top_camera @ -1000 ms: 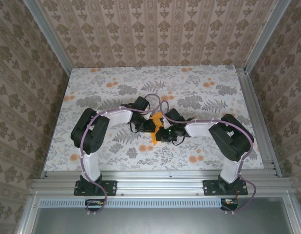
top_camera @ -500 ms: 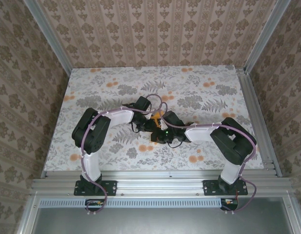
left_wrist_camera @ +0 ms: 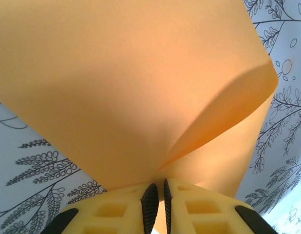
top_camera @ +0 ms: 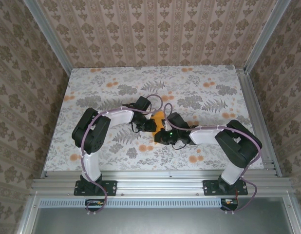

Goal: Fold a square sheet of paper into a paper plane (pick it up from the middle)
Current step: Third fold the triangle at the center of the table.

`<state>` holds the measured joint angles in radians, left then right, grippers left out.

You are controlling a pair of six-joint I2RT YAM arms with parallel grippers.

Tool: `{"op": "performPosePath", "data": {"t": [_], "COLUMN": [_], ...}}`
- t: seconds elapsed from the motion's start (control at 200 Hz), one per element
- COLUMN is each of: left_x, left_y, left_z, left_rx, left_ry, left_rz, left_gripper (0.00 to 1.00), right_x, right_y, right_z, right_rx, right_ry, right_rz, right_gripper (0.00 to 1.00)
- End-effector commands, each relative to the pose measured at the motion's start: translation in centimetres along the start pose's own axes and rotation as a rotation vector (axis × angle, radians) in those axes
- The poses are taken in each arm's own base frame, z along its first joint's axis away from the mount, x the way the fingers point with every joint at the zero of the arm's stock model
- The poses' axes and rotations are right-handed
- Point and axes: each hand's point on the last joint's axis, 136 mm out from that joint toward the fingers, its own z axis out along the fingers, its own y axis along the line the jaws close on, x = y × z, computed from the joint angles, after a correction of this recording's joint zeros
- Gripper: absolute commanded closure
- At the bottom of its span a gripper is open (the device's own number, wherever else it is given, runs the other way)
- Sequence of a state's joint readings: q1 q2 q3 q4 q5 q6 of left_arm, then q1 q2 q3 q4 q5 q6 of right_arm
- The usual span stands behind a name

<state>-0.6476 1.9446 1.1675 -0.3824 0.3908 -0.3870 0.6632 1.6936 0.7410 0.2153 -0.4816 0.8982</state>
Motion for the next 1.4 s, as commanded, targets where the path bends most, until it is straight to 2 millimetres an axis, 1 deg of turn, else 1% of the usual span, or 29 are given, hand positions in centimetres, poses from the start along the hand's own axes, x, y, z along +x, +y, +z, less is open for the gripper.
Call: {"op": "performPosePath", "data": {"t": [0.0, 0.085, 0.185, 0.235, 0.435, 0.675, 0.935, 1.07, 1.29, 1.395], "left_x": [5.5, 5.5, 5.4, 5.5, 5.4, 5.4, 5.6, 5.7, 5.8, 5.8], "left_y": [7.0, 7.0, 6.9, 6.9, 7.1, 7.2, 7.6, 7.7, 8.0, 8.1], "left_z": [4.0, 4.0, 3.9, 3.8, 3.8, 3.8, 3.9, 4.1, 4.1, 4.2], "left_rx": [-0.248, -0.246, -0.246, -0.247, -0.250, -0.257, -0.264, -0.266, -0.273, -0.275], "left_ry": [0.171, 0.169, 0.168, 0.169, 0.169, 0.174, 0.182, 0.188, 0.194, 0.198], "left_rz": [-0.034, -0.035, -0.034, -0.034, -0.035, -0.032, -0.032, -0.029, -0.030, -0.027], "left_gripper": [0.81, 0.81, 0.80, 0.80, 0.81, 0.81, 0.80, 0.80, 0.80, 0.81], "right_x": [-1.4, -1.7, -1.6, -1.4, -0.2, 0.9, 2.8, 3.7, 5.2, 5.9], "right_y": [-0.2, -0.4, -0.7, -1.1, -1.2, -1.3, -2.5, -2.3, -3.7, -3.9], "right_z": [-0.8, -0.3, 0.7, 1.1, 2.7, 2.8, 2.6, 2.7, 2.1, 1.9], "right_rx": [-0.010, 0.002, 0.009, 0.017, 0.023, 0.065, 0.134, 0.137, 0.182, 0.202], "right_ry": [-0.050, -0.039, -0.007, 0.008, 0.064, 0.095, 0.134, 0.149, 0.162, 0.173], "right_rz": [0.027, 0.029, 0.037, 0.040, 0.029, 0.002, -0.008, -0.017, -0.003, -0.016], "right_gripper": [0.86, 0.86, 0.86, 0.86, 0.86, 0.86, 0.86, 0.86, 0.86, 0.87]}}
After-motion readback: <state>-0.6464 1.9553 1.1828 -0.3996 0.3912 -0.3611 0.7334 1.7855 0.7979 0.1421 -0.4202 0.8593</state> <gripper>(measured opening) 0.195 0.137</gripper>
